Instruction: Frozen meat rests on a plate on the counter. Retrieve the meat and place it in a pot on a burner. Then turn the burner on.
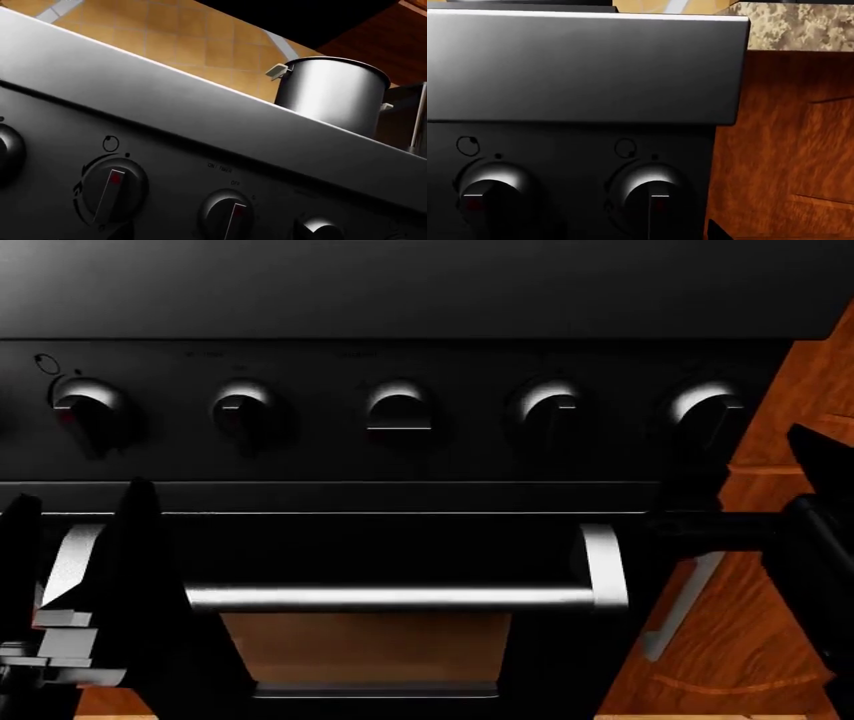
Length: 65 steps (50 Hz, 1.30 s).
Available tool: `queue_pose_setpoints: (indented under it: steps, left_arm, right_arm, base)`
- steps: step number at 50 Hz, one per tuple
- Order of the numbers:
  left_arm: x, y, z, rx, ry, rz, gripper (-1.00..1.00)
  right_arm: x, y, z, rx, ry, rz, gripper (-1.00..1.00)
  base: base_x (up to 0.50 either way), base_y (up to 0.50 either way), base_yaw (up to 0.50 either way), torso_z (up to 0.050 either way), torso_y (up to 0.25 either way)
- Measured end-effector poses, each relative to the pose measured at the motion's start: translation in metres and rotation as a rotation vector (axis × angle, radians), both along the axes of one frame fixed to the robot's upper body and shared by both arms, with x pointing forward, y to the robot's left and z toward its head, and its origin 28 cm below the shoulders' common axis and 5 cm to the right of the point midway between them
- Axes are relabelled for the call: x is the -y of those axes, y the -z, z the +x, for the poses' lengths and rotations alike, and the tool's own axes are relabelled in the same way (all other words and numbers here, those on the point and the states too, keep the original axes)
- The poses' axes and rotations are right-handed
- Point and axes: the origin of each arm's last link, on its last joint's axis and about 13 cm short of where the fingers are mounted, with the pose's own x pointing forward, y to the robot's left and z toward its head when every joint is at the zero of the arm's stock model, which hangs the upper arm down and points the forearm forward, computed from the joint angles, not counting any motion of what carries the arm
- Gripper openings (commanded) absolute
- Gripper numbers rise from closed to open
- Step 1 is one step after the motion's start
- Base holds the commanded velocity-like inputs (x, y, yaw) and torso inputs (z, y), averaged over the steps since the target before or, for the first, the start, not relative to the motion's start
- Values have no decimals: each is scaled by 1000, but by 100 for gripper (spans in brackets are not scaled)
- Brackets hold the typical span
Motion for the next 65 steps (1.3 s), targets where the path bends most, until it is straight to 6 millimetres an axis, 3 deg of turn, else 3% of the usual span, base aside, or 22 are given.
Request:
queue_pose_setpoints:
  steps: [65]
  left_arm:
    - [-2,6,3,-16,-14,-4,100]
  right_arm:
    - [6,11,33,-51,49,-18,100]
  base:
    - [0,0,0,0,0]
